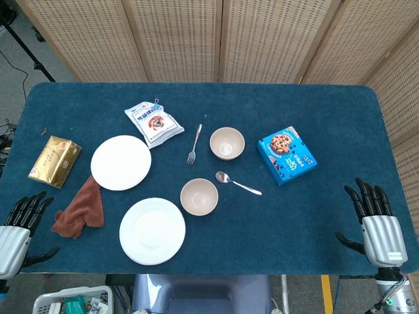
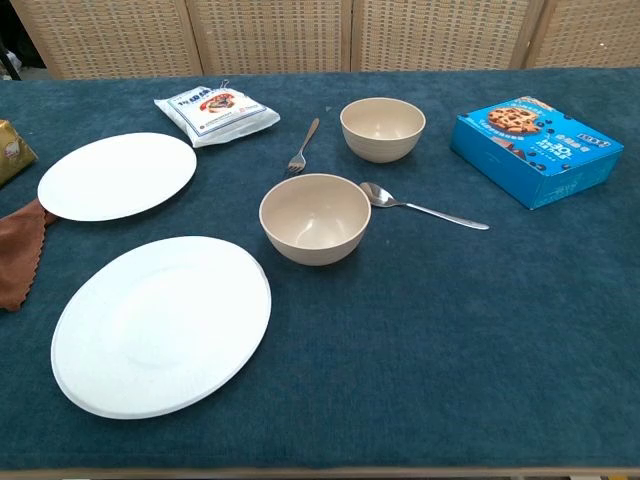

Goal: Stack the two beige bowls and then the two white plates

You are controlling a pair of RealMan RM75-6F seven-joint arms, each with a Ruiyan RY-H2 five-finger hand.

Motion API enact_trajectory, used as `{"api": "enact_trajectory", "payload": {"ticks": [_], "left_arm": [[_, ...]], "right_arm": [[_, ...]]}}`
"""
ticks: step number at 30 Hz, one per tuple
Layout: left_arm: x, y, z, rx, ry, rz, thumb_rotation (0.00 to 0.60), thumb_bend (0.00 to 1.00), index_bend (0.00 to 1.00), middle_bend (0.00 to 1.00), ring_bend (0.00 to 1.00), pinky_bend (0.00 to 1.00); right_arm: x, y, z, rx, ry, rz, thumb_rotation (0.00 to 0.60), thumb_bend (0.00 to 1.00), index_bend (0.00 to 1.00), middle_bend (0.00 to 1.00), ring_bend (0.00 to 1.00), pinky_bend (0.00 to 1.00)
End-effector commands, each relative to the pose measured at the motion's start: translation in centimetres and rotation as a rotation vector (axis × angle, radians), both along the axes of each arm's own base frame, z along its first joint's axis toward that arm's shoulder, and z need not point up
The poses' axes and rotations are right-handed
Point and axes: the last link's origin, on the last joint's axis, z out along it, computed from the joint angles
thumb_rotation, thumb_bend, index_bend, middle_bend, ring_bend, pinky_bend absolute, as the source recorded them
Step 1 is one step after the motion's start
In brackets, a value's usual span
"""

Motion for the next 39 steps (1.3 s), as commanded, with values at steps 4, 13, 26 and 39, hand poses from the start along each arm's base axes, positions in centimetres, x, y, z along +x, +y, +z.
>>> {"api": "enact_trajectory", "payload": {"ticks": [4, 13, 26, 39], "left_arm": [[0.0, 0.0, 0.0, 0.001, 0.002, 0.001, 0.600, 0.00, 0.00, 0.00, 0.00, 0.00], [-0.1, 0.1, 0.1, 0.006, 0.004, 0.005, 0.600, 0.00, 0.00, 0.00, 0.00, 0.00], [-0.3, 0.6, 0.3, 0.019, 0.000, 0.026, 0.600, 0.00, 0.00, 0.00, 0.00, 0.00], [-1.0, 1.4, 0.9, 0.030, -0.017, 0.061, 0.600, 0.00, 0.00, 0.00, 0.00, 0.00]], "right_arm": [[0.0, 0.0, -0.1, 0.007, 0.006, 0.000, 0.600, 0.00, 0.12, 0.00, 0.00, 0.00], [0.2, -0.4, -0.4, 0.069, 0.020, 0.027, 0.600, 0.00, 0.14, 0.00, 0.00, 0.00], [8.0, -5.5, -4.5, 0.363, 0.029, 0.337, 0.600, 0.00, 0.13, 0.00, 0.00, 0.00], [15.3, -8.8, -13.5, 0.543, 0.076, 0.451, 0.600, 0.00, 0.20, 0.00, 0.00, 0.00]]}}
